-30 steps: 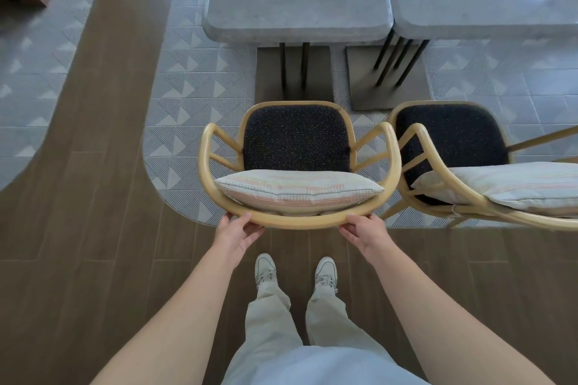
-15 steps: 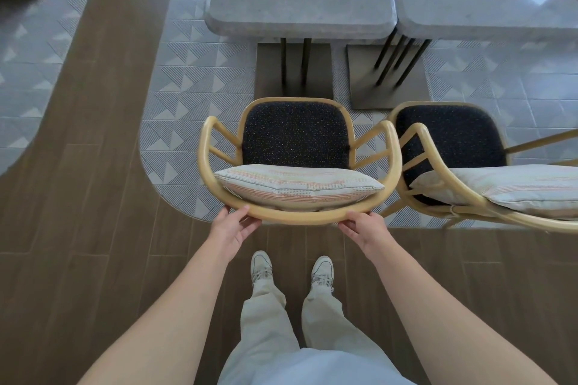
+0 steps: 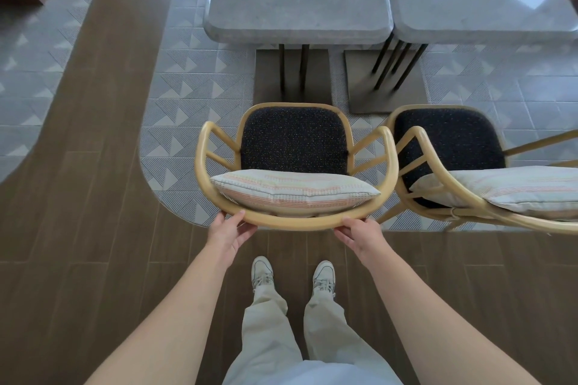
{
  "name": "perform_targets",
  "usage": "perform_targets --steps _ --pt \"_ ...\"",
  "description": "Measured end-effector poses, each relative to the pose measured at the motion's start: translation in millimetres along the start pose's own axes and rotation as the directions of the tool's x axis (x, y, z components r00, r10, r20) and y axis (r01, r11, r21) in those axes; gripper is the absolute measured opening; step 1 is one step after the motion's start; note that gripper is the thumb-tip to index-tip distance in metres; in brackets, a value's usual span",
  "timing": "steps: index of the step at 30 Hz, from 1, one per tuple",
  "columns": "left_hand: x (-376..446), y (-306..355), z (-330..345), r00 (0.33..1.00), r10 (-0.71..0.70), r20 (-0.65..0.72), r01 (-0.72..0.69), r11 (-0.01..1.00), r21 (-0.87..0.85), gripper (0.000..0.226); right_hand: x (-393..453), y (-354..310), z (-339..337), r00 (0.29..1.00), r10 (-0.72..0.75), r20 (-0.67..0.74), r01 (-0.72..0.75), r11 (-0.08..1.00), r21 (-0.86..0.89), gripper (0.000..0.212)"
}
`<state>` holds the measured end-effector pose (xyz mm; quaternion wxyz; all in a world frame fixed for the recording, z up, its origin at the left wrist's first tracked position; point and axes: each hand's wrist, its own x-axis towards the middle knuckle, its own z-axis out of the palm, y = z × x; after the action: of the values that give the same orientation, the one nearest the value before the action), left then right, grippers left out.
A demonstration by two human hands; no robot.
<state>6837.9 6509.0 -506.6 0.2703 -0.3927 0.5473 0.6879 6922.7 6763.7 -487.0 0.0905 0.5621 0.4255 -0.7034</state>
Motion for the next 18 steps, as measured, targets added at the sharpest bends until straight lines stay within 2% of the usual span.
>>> perform_targets --steps 5,8,12,15,18 --pt "-5 4 6 0.998 0.039 -0.047 -0.034 0.994 0.099 0.032 -2 0 5 0.999 -0.008 -0.041 0.006 0.998 -0.067 0.021" --pt "-8 8 9 0.999 0.017 -0.028 -0.015 0.997 0.071 0.025 -5 1 7 0.998 -0.019 -0.057 0.013 0.994 -0.107 0.019" --pt "-9 11 5 1.000 0.006 -0.023 -0.004 0.996 0.089 0.029 -5 5 6 0.997 -0.030 -0.076 0.018 0.989 -0.149 0.020" --pt "-14 13 5 0.998 0.019 -0.059 -0.012 0.994 0.109 0.029 -9 0 11 0.991 -0.052 -0.122 0.022 0.972 -0.236 0.031" --pt "-24 28 12 0.994 0.052 -0.095 -0.044 0.996 0.083 0.044 -24 -15 21 0.980 -0.107 -0.166 0.061 0.964 -0.259 0.050"
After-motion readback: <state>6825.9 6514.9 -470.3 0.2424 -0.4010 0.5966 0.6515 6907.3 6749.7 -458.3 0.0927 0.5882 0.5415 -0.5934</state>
